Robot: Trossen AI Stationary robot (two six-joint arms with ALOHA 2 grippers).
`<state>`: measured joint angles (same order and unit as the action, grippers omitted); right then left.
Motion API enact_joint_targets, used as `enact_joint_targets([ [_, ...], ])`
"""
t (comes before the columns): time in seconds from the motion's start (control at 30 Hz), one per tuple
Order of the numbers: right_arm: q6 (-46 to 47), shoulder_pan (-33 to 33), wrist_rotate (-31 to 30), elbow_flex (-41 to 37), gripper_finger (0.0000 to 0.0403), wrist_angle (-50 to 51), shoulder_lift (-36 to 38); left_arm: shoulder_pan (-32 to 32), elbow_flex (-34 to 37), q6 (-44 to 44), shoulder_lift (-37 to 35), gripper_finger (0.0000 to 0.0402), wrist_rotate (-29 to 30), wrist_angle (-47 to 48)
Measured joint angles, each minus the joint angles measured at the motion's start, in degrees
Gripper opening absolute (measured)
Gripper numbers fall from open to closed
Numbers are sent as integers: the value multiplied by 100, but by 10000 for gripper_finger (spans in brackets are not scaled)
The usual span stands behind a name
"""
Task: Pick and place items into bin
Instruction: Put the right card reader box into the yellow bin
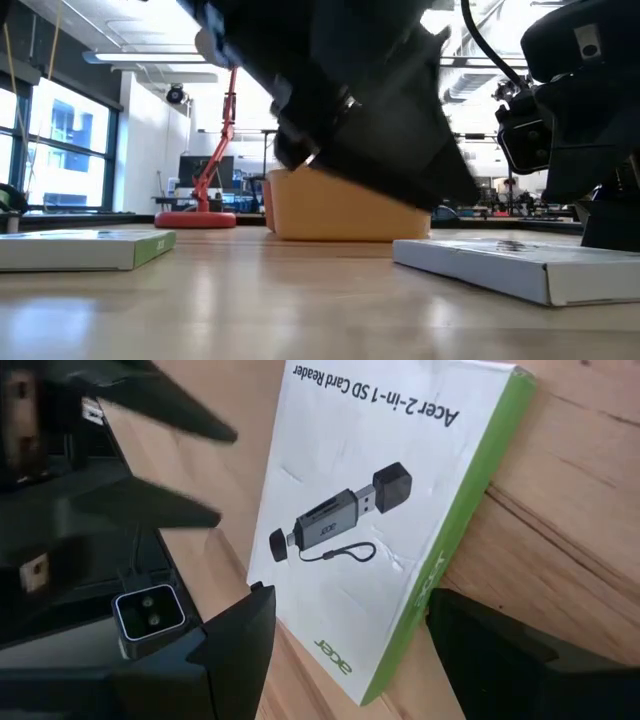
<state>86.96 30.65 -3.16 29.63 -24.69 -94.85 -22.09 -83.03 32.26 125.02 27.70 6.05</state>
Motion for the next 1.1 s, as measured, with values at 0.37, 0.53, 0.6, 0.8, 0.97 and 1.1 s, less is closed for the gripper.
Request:
enact_joint_targets([
  [0.37, 0, 0, -65, 0, 252, 14, 2, 0, -131, -95, 174, 149, -59, 46],
  [0.53, -2, 0, -89, 0, 252, 0, 2, -5, -135, -50, 275, 149, -209, 11],
  [0.6, -2, 0, -94, 0, 252, -6, 2, -4, -149, -22, 340, 149, -273, -53],
  [0.8, -46, -2, -95, -4, 252, -96, 2, -7, -151, -8, 349, 149, -361, -7],
  [0.97, -46, -4, -40, -7, 252, -118, 2, -7, -151, -41, 351, 149, -382, 50],
  [1.1, 50, -7, 32, -4, 252, -41, 2, -50, -153, -52, 353, 149, -412, 100],
])
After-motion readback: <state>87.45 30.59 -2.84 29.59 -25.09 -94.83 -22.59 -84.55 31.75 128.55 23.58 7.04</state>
